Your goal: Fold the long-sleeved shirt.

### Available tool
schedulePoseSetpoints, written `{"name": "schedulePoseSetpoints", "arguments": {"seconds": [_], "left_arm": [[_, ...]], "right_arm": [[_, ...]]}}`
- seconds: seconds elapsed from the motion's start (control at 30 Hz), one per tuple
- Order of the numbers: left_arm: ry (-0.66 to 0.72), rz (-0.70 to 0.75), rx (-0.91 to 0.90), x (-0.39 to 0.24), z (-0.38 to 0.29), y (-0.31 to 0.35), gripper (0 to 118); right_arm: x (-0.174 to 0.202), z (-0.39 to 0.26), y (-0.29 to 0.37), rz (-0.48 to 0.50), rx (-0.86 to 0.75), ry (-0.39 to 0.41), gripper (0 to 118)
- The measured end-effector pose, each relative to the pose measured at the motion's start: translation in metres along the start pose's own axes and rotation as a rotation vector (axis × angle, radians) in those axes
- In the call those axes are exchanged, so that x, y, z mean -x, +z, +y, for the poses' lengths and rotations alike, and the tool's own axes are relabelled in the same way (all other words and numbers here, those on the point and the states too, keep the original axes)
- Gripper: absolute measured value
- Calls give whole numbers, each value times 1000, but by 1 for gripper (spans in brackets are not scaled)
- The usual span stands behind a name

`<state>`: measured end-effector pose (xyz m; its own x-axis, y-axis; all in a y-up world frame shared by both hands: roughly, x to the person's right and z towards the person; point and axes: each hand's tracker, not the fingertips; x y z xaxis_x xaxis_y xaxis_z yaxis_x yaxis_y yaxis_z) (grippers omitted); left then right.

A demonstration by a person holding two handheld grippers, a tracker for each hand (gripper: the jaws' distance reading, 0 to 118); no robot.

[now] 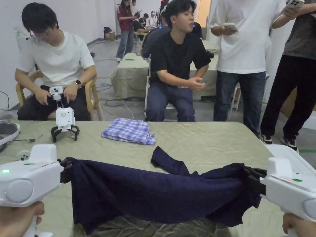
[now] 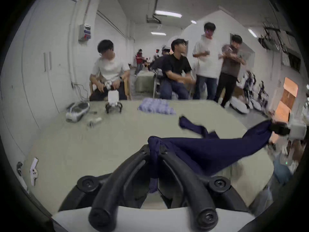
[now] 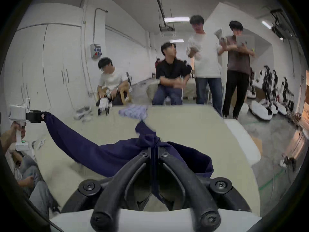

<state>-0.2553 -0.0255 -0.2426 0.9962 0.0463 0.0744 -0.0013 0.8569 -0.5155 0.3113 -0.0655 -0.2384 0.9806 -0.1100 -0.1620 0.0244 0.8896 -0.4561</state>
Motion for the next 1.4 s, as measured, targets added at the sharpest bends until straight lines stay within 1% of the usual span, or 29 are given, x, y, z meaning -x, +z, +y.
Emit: {"name": "schedulePoseSetpoints", "arguments": {"seconds": [0.03,0.1,0.13,0.17,0.2,0.23,0.27,0.3,0.33,0.37,0.4,0.47,0.5,0.57,0.6,0.7,0.83,0.87,0.9,0.93,0.97,1.07,1.17,1.2,1.23,1.27,1.3,1.37,1.4], "left_arm": [[-33,-6,28,0,-22,10,11],[-39,-33,115,-5,-71,30,11],[-49,-45,162,-3,-92,38,11],[-42,-47,201,-2,-113,45,11],[-47,-68,249,1,-136,51,11],[-75,-59,296,3,-156,55,11],[-81,-42,339,4,-172,60,11],[-71,-56,389,5,-187,65,11],[-93,-73,430,7,-199,69,11],[-99,-53,438,7,-209,76,11],[-95,-57,472,7,-218,77,11],[-146,-42,528,6,-231,74,11],[-187,-13,575,11,-241,67,11],[-240,-15,601,9,-250,67,11],[-227,-10,587,9,-254,66,11],[-96,-6,585,10,-247,69,11],[-129,11,578,26,-255,59,11],[-94,16,554,27,-253,60,11],[-101,4,537,24,-245,68,11],[-124,12,489,24,-240,75,11],[-110,21,449,26,-237,80,11],[-58,-8,514,44,-249,64,11],[-40,-4,539,36,-261,56,11],[-47,-2,554,34,-265,54,11],[-52,8,557,31,-267,54,13],[-53,13,554,30,-269,54,17],[-52,12,551,20,-258,61,32],[-58,62,537,17,-252,65,78],[-51,80,506,17,-246,69,101]], "right_arm": [[0,-22,11,-4,40,10,3],[-1,-66,34,19,108,6,3],[2,-85,42,6,158,22,3],[4,-104,49,11,198,16,3],[13,-119,64,59,230,8,3],[18,-133,69,58,291,5,3],[23,-145,73,40,327,42,3],[28,-156,75,69,383,84,3],[25,-173,70,72,452,95,3],[28,-179,71,72,473,114,3],[30,-185,71,113,523,112,3],[31,-196,65,103,588,116,3],[30,-200,62,113,662,118,3],[28,-206,56,134,722,126,3],[37,-205,57,138,731,126,3],[32,-218,54,124,727,100,3],[26,-228,54,119,725,92,3],[28,-223,56,111,718,84,3],[27,-221,58,118,722,87,3],[29,-219,62,100,710,109,3],[29,-217,66,102,704,113,3],[29,-219,61,99,698,105,3],[27,-232,47,85,717,104,4],[28,-233,46,86,727,103,6],[28,-232,46,83,727,112,13],[36,-221,54,75,723,117,23],[36,-218,56,74,717,117,46],[37,-211,62,62,674,105,93],[39,-206,64,40,628,100,113]]}}
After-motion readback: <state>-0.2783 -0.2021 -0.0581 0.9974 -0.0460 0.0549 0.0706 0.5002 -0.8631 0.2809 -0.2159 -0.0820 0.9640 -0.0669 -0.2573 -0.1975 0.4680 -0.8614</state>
